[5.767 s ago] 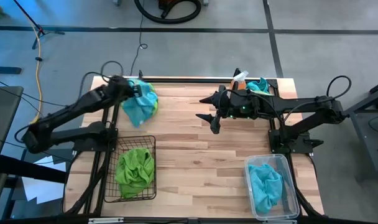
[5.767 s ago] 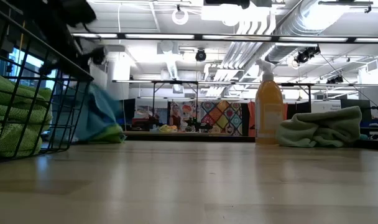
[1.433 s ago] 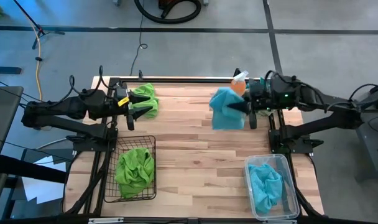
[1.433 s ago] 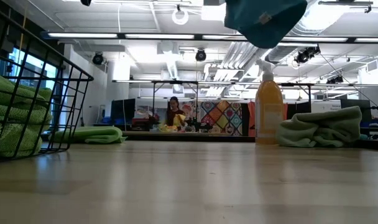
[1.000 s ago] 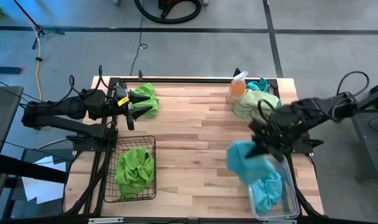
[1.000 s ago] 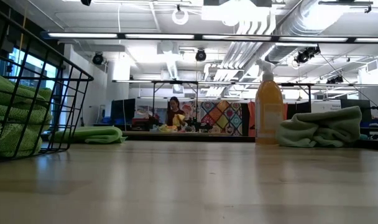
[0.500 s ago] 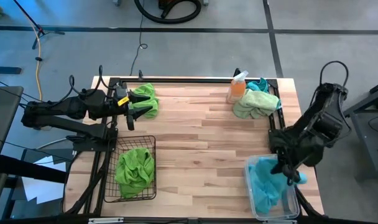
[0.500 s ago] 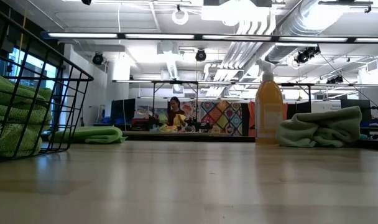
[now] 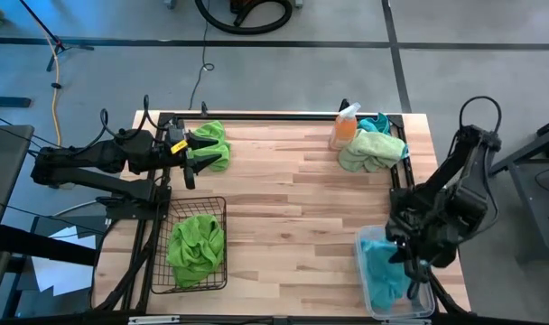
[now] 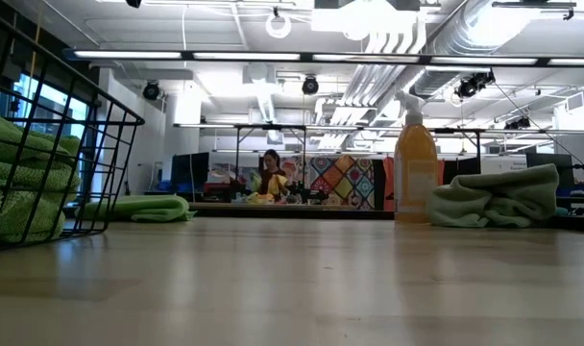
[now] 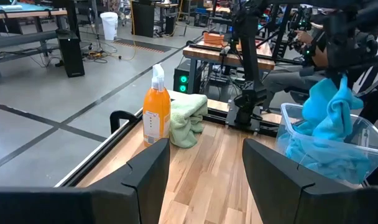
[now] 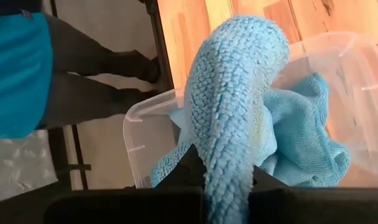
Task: Sort microfiber towel by color & place in baskets
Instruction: Put the blue microfiber cloth into the transparent bin
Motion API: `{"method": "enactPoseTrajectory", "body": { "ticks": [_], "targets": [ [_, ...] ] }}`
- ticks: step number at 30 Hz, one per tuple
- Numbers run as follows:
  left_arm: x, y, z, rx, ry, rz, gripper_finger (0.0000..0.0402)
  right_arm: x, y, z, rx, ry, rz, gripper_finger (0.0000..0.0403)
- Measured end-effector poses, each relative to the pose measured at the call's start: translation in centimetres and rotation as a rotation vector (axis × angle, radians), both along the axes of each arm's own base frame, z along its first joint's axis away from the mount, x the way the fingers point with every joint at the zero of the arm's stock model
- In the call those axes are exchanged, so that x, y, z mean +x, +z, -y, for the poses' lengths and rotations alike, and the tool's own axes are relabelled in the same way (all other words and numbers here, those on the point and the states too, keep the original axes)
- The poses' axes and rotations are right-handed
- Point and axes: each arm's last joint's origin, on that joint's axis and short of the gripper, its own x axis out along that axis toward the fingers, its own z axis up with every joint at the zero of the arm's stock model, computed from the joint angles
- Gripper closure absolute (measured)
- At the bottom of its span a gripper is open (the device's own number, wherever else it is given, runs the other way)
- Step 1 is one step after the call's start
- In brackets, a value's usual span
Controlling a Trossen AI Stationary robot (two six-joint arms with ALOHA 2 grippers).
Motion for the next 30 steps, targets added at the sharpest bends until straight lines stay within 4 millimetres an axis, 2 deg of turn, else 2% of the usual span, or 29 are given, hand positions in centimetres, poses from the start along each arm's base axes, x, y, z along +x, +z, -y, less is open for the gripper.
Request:
{"method": "enactPoseTrajectory", "body": {
  "ticks": [9,14,18,25,30],
  "targets": [
    [0.0,0.0,0.0,0.003,0.011,0.0,0.0211,0.1,-0.7,-1.7,0.025,-0.08,0.101,0.0403],
    [0.0,0.0,0.0,0.002,0.012,0.001,0.0211,0.3,-4.5,-2.5,0.12,-0.016,0.029,0.0403],
    [0.0,0.1,0.0,0.002,0.013,0.006,0.0211,0.0,-6.7,-2.3,0.097,-0.009,-0.026,0.0403],
    [0.0,0.1,0.0,0.002,0.014,0.015,0.0211,-0.5,-10.8,-1.7,0.021,0.17,-0.128,0.0403],
    [0.1,0.6,0.0,0.019,0.013,0.058,0.0211,-0.5,-13.9,-1.2,0.035,0.258,-0.148,0.0403]
  ]
}}
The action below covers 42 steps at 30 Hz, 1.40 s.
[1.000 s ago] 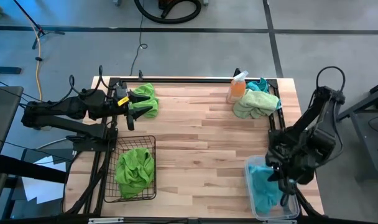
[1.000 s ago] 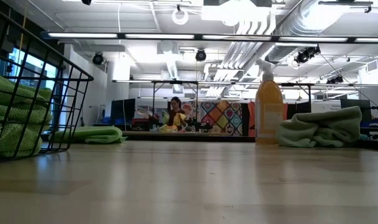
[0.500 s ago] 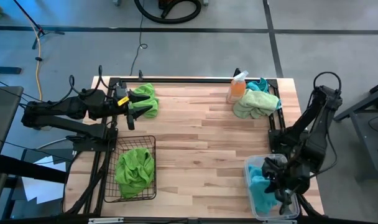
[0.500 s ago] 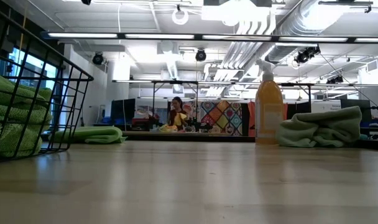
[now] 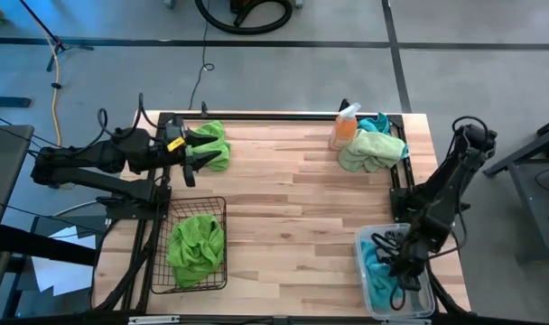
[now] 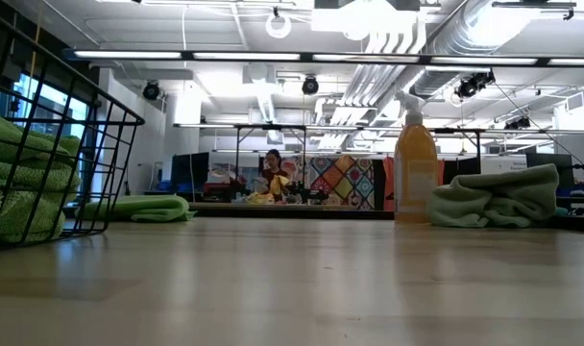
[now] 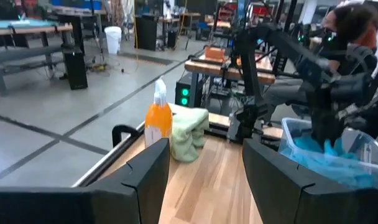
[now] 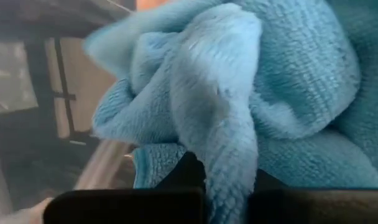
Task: Sort microfiber towel by color & place in baskets
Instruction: Put the blue microfiber cloth into the transparent bin
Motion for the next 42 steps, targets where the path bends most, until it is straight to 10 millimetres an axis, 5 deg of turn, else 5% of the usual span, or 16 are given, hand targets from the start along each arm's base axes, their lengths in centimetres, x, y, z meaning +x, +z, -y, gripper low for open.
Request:
{"method": "enactPoseTrajectory", "body": {
  "ticks": [8,14,32,42],
  "targets": [
    [0.0,0.3,0.0,0.013,0.003,0.031,0.0211,-0.6,-4.3,1.8,-0.079,-0.002,-0.039,0.0403],
    [0.0,0.4,0.0,0.013,0.015,0.039,0.0211,-0.8,-5.4,2.2,-0.083,0.022,-0.026,0.0388],
    [0.0,0.4,-0.1,0.015,0.029,0.038,0.0211,-0.7,-4.4,1.7,-0.046,0.03,-0.065,0.0186],
    [0.0,0.4,-0.1,0.015,0.029,0.037,0.0211,-0.2,-1.8,0.9,-0.032,0.008,-0.069,0.0158]
  ]
}}
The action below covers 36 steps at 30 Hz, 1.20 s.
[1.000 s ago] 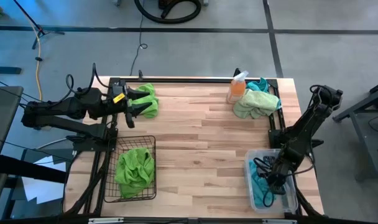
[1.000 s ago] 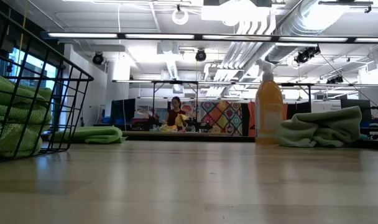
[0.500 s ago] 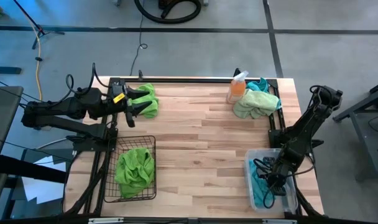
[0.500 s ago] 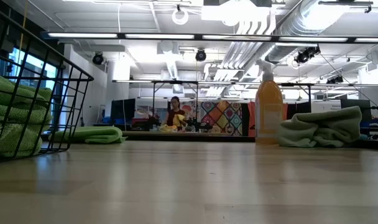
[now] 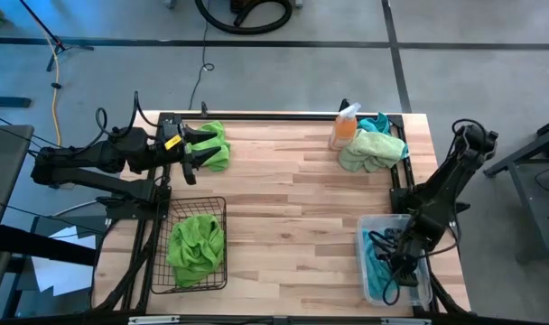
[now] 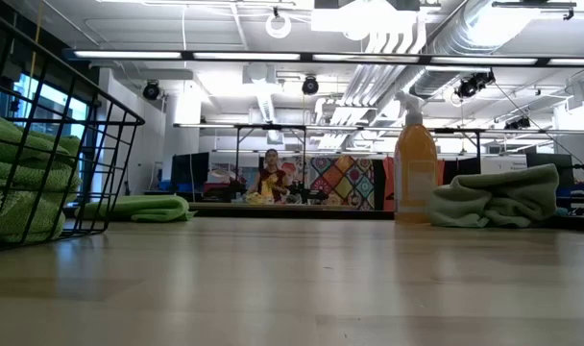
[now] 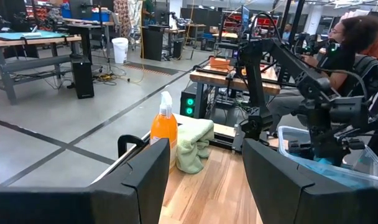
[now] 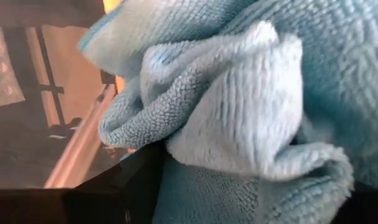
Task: Sort microfiber towel by color & place in baskets
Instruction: Put the blue microfiber cloth into the transparent bin, then put the green microfiber cloth into the black wire basket
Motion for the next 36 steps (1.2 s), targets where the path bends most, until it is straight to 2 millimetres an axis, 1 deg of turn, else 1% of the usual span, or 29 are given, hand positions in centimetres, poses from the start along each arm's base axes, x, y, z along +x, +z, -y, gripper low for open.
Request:
{"method": "enactPoseTrajectory", "body": {
  "ticks": [4,8,17,20,23,27,30,34,36],
  "targets": [
    [0.0,0.0,0.0,0.0,0.0,0.0,0.0211,0.2,2.2,-0.3,-0.017,-0.01,-0.005,0.0158],
    [0.0,0.0,0.0,0.006,0.0,-0.002,0.0211,0.4,4.7,-0.3,-0.056,-0.029,0.028,0.0158],
    [0.0,0.0,0.0,0.007,0.0,-0.003,0.0211,0.0,10.3,0.8,-0.164,-0.046,0.06,0.0158],
    [0.0,0.0,0.0,0.007,-0.001,-0.003,0.0211,0.1,12.3,1.2,-0.201,-0.09,0.144,0.0158],
    [0.0,0.0,0.0,0.007,-0.001,-0.002,0.0211,1.1,13.7,1.8,-0.24,-0.209,0.3,0.0158],
    [0.0,0.0,0.0,0.007,-0.001,-0.001,0.0211,3.4,14.2,3.1,-0.322,-0.373,0.462,0.0158],
    [0.0,0.0,0.0,0.007,-0.001,-0.001,0.0211,5.2,13.6,4.6,-0.379,-0.463,0.486,0.0158],
    [0.0,0.0,0.0,0.007,-0.001,0.0,0.0211,7.8,12.4,6.5,-0.418,-0.496,0.552,0.0158],
    [0.0,0.0,0.0,0.007,-0.001,0.001,0.0211,9.4,11.8,7.4,-0.397,-0.489,0.619,0.0158]
  ]
}}
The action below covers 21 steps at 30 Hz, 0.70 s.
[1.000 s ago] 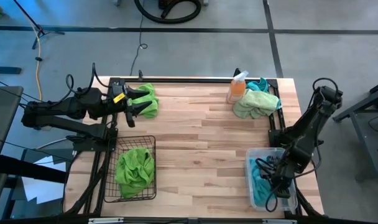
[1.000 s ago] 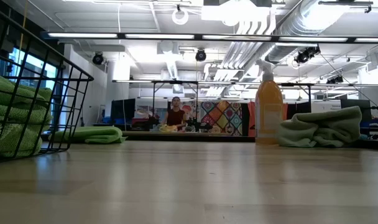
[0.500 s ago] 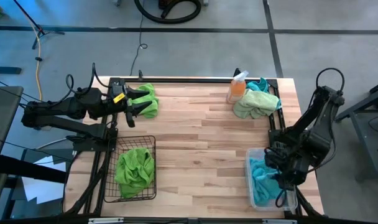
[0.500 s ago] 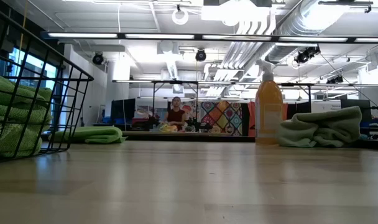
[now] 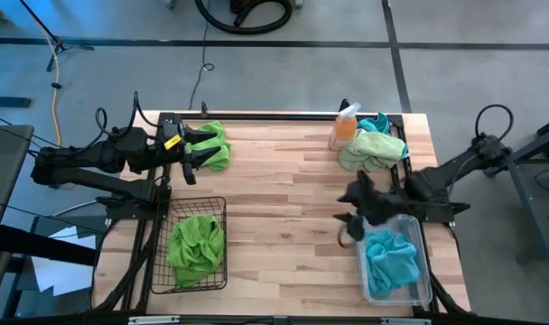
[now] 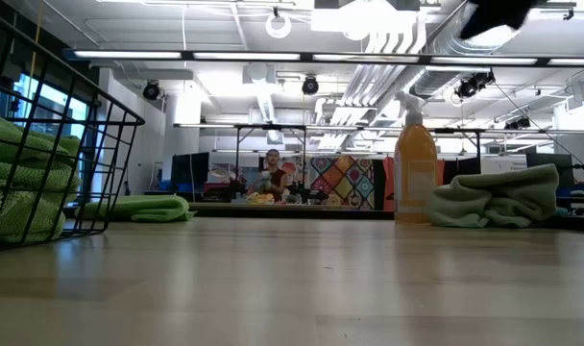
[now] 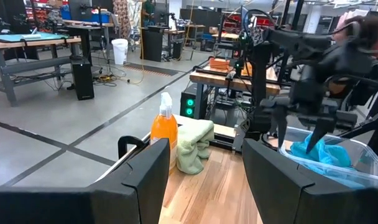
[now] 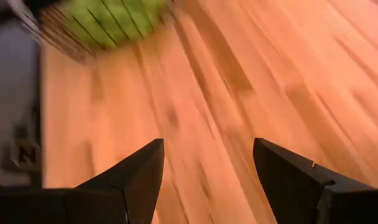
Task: Sort microfiber towel by color & place in baskets
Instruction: Put the green microfiber cloth into the black wire basket
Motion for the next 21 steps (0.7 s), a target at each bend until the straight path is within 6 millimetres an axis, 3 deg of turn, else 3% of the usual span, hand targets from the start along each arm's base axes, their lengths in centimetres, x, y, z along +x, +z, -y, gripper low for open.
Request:
{"method": "enactPoseTrajectory", "body": {
  "ticks": [7,14,21],
  "targets": [
    [0.0,0.0,0.0,0.0,0.0,0.0,0.0211,4.1,-1.0,3.6,-0.017,0.041,0.305,0.0158],
    [0.0,0.0,0.0,0.0,0.0,0.002,0.0211,5.5,0.3,6.6,-0.084,0.027,0.495,0.0158],
    [0.0,0.0,0.0,0.0,-0.001,0.003,0.0211,6.0,2.0,7.6,-0.106,0.042,0.666,0.0158]
  ]
}}
